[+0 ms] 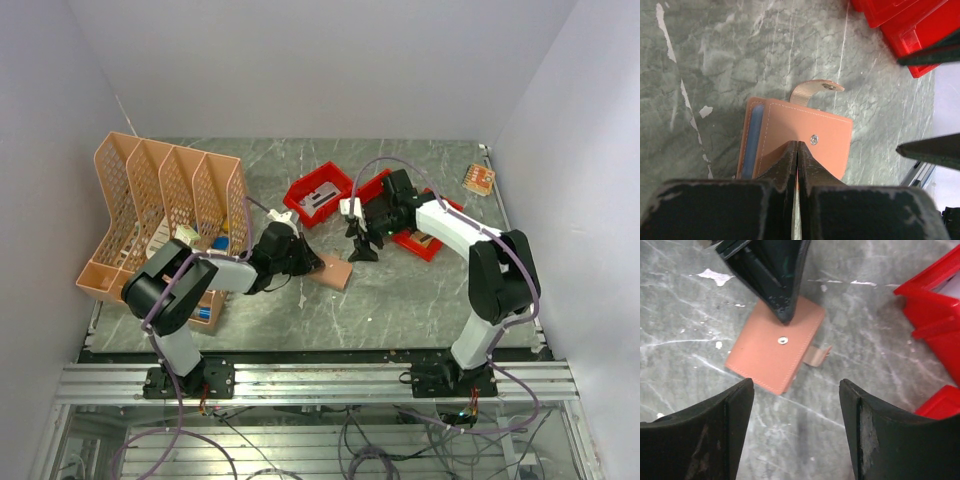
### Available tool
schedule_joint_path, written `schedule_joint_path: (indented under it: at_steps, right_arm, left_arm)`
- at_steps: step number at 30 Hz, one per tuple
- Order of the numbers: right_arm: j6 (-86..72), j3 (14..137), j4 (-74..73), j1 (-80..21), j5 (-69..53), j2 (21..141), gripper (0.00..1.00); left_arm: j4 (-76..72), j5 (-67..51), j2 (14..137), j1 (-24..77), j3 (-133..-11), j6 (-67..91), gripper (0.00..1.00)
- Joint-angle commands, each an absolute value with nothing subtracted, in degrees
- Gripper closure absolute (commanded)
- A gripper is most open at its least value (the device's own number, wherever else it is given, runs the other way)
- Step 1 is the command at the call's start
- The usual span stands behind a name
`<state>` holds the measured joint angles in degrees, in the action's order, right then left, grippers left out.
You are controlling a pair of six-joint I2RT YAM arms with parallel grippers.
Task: Put the credit cards into the card holder
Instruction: Close the card holder at the center of the board.
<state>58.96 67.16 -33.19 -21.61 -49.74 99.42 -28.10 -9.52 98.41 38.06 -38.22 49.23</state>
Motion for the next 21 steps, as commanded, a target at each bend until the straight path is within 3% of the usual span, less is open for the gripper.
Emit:
schedule_joint_path:
  at_steps: [1, 11, 21]
  right_arm:
    - [65.2, 73.2, -38.2, -21.5, -50.1, 104.1, 0.35]
    - [63.2, 80.6, -42.9, -22.5, -49.8, 111.8, 0.58]
    - [58.1, 81.9, -39.5, -24.2, -48.3, 114.5, 0.63]
  left_arm:
    - [-28.3, -10.0, 101.3, 37.9, -37.4, 47.2, 0.93]
    - [-29.5, -10.1, 100.9, 37.8, -35.9, 47.0, 0.93]
    - [-29.9, -10.4, 100.6, 37.7, -35.7, 47.2, 0.93]
